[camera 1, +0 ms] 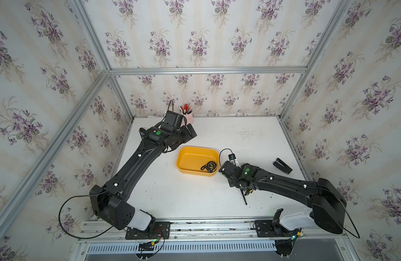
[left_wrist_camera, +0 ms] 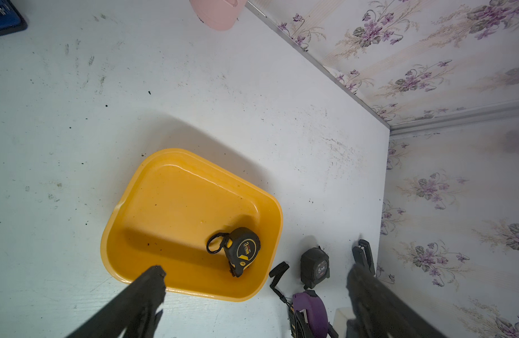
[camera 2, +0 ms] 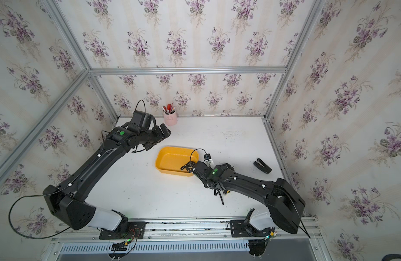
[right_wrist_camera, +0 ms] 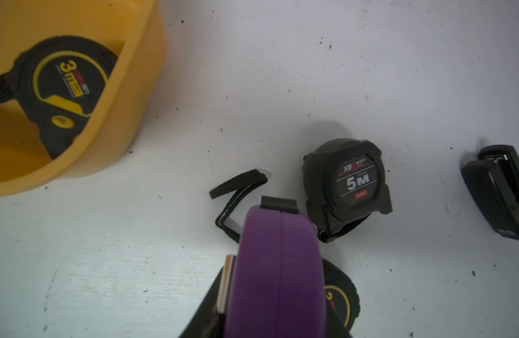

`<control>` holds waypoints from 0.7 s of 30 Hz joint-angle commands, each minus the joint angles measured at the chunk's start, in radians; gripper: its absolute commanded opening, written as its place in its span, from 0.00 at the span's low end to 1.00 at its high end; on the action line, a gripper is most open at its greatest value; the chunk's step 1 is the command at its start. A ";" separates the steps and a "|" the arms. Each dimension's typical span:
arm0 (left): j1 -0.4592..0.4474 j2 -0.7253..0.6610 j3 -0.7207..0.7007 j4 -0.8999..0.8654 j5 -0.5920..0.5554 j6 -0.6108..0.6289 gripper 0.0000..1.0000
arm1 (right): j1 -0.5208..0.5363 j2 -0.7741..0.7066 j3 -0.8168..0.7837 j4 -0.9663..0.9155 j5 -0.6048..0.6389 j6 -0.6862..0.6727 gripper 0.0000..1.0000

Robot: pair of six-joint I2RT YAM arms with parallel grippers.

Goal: Take the tape measure out of the storage box
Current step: Place the tape measure at the center of the board.

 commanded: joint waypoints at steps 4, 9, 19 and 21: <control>0.004 -0.026 -0.018 0.014 -0.019 0.014 1.00 | 0.007 0.061 0.027 -0.046 0.053 0.026 0.24; 0.005 -0.025 -0.027 0.022 -0.009 0.010 1.00 | 0.020 0.123 0.051 -0.094 0.115 0.041 0.24; 0.007 -0.028 -0.033 0.032 0.001 0.005 1.00 | 0.060 0.269 0.091 -0.144 0.176 0.072 0.24; 0.006 -0.029 -0.035 0.031 -0.001 0.007 1.00 | 0.065 0.282 0.096 -0.164 0.196 0.091 0.24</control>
